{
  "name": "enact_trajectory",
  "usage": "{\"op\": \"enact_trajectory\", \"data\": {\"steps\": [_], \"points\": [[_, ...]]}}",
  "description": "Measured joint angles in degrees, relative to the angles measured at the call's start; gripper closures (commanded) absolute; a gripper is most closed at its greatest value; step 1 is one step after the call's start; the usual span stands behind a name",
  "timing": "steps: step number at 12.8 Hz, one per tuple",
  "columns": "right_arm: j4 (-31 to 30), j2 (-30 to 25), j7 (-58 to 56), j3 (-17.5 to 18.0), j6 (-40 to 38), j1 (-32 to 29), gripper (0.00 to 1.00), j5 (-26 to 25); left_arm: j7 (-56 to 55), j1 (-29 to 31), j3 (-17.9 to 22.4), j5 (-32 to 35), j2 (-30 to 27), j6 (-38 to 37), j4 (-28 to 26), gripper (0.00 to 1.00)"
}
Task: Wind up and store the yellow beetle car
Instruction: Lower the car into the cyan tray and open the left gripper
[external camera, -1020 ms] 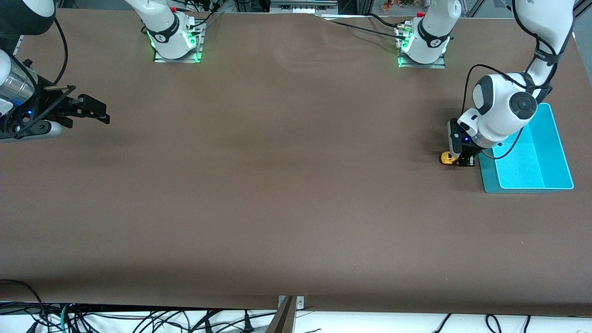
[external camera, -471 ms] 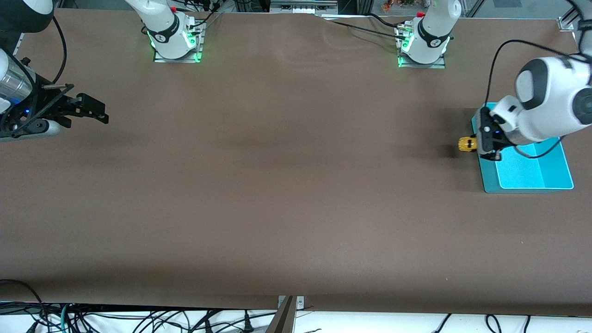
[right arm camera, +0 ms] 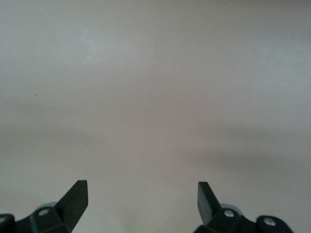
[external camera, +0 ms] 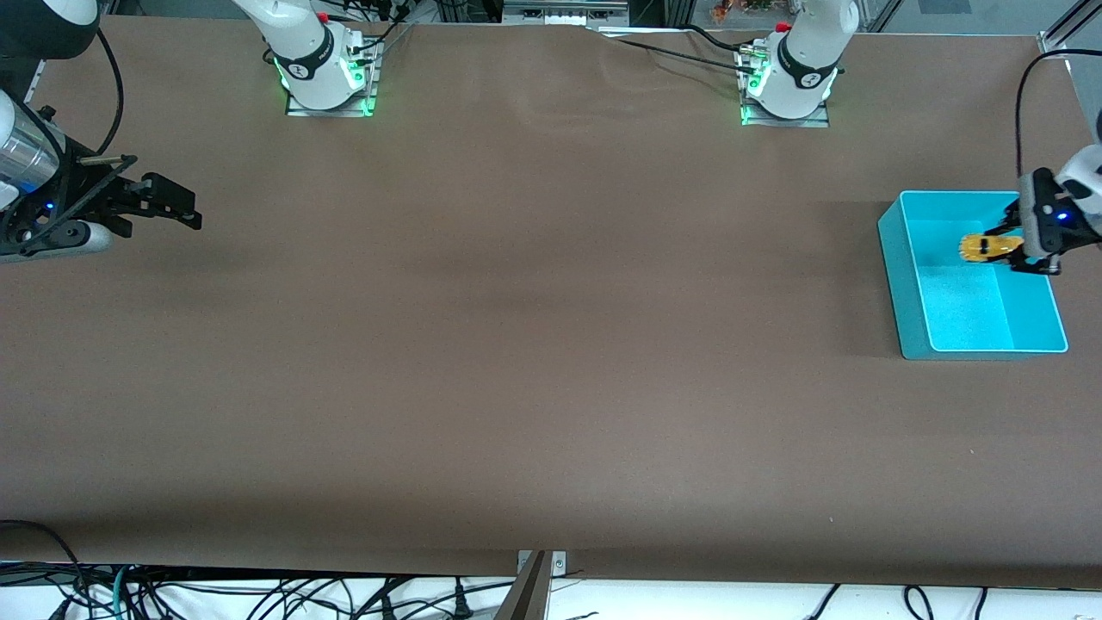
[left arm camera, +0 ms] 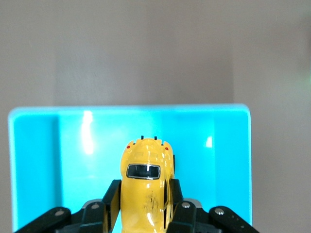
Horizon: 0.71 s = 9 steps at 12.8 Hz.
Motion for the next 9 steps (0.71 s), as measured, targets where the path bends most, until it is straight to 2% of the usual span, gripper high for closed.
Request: {"op": "enact_trajectory", "data": {"steps": [2,9], "points": [[0.0,0.0,0.0,0.0,-0.4,0.0,0.0,0.0,1.4,1.9,0.0,1.4,2.2,3.1,-0.3,0.95],[0.0,0.1,0.0,0.0,-0.6,0.0,0.0,0.0,1.3,2.6,-0.2,1.5,14.1,14.8,-0.9,0.94]]}}
